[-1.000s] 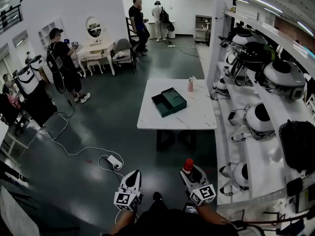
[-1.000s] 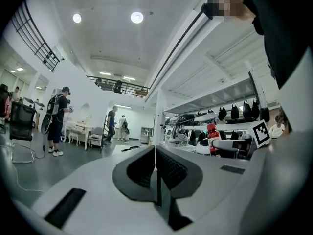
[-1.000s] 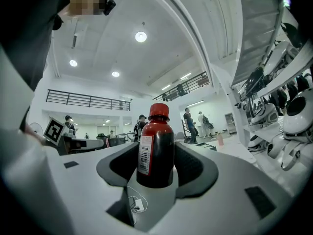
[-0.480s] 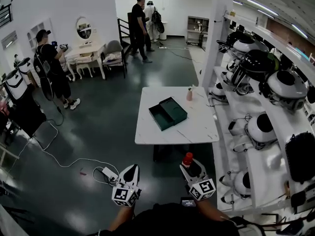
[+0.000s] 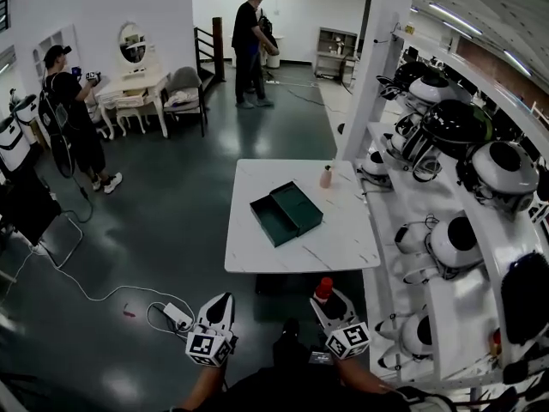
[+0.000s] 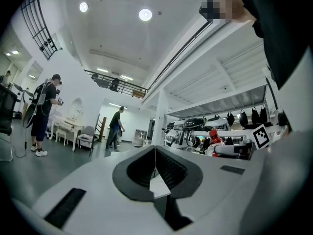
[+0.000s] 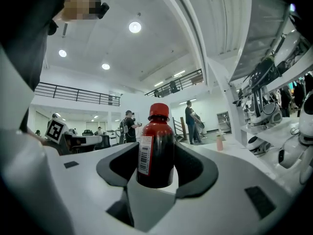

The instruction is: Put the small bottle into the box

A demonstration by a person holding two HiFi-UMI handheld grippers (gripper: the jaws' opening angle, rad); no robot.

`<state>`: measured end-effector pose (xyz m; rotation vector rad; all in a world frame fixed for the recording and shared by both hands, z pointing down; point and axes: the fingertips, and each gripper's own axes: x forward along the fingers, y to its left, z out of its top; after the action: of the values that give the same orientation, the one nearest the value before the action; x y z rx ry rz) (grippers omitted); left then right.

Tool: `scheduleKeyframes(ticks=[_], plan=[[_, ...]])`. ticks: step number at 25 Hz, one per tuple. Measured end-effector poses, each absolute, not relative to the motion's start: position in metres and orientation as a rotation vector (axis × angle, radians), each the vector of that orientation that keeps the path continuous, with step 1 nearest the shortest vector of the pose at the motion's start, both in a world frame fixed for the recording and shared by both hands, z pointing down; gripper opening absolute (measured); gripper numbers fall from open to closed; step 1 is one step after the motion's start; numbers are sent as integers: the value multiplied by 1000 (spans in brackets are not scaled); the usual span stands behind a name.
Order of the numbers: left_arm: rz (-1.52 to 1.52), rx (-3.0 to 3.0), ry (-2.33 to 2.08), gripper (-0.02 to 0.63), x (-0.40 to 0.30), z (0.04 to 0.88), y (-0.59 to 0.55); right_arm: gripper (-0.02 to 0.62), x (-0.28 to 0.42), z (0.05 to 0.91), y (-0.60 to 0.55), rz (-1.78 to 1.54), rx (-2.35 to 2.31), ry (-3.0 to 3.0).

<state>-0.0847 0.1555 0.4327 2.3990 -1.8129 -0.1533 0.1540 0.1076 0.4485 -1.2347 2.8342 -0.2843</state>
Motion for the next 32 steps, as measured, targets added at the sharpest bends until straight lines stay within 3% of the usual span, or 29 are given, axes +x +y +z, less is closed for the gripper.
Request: scheduleKeyframes(ticks=[19, 32], plan=[[-62, 2346, -1896, 17, -98, 416, -65, 236, 145, 450, -135, -345, -1126, 2825], [-35, 2395, -1873, 17, -126, 404, -143, 236, 116, 454, -221, -293, -1110, 2916]])
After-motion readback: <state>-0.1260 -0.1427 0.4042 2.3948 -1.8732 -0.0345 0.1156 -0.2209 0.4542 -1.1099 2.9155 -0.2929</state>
